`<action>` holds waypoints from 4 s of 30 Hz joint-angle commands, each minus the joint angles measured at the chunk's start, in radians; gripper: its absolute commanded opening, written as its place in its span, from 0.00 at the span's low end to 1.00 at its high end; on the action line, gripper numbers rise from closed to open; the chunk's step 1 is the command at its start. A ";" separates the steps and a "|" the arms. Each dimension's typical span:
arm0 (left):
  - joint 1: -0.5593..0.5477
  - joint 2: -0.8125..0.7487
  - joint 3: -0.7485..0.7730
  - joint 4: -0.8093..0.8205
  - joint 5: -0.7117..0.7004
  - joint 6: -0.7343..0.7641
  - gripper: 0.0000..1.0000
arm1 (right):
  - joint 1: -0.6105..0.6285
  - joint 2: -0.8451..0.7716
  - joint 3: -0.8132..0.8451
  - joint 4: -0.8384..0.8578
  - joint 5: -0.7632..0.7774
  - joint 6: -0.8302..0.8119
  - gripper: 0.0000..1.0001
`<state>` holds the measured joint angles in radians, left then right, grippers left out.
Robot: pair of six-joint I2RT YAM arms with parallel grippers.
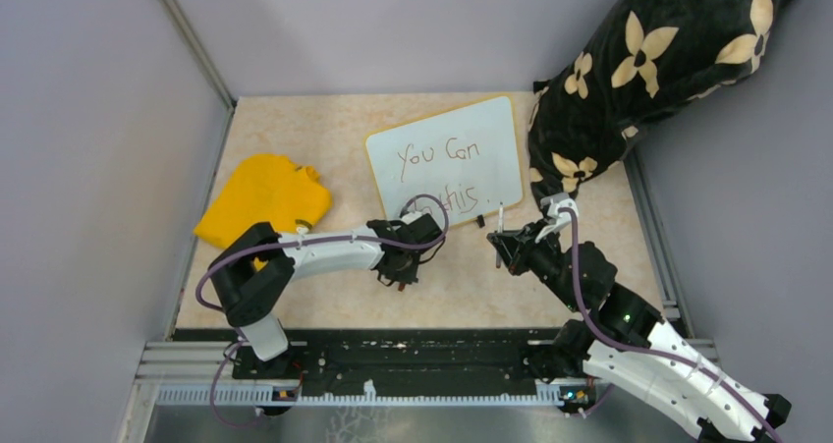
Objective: Write a sentence on the whiteboard
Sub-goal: Close the whiteboard marker at the center of the board.
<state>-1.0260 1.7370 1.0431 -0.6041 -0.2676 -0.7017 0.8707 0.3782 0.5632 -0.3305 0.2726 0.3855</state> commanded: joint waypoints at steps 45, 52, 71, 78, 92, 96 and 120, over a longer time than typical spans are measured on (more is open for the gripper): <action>0.228 -0.919 -0.236 0.893 0.260 0.079 0.00 | 0.085 0.220 0.146 0.277 -0.208 -0.124 0.00; 0.274 -0.939 -0.223 0.948 0.372 0.036 0.00 | 0.261 0.339 0.188 0.356 -0.113 -0.207 0.00; 0.274 -1.132 -0.245 0.861 0.440 -0.041 0.00 | 0.457 0.545 0.273 0.490 -0.002 -0.341 0.00; 0.274 -1.123 -0.248 0.872 0.447 -0.049 0.00 | 0.467 0.560 0.297 0.508 0.022 -0.344 0.00; 0.274 -1.085 -0.269 0.912 0.484 -0.075 0.00 | 0.439 0.601 0.337 0.469 0.024 -0.266 0.00; 0.274 -1.101 -0.268 0.898 0.483 -0.065 0.00 | 0.440 0.603 0.326 0.471 0.012 -0.265 0.00; 0.274 -1.119 -0.282 0.893 0.508 -0.070 0.00 | 0.439 0.565 0.295 0.512 -0.026 -0.272 0.00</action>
<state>-0.7563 0.6262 0.7696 0.2657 0.2214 -0.7677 1.3144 0.9676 0.8448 0.1314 0.2649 0.1081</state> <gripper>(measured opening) 0.189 0.065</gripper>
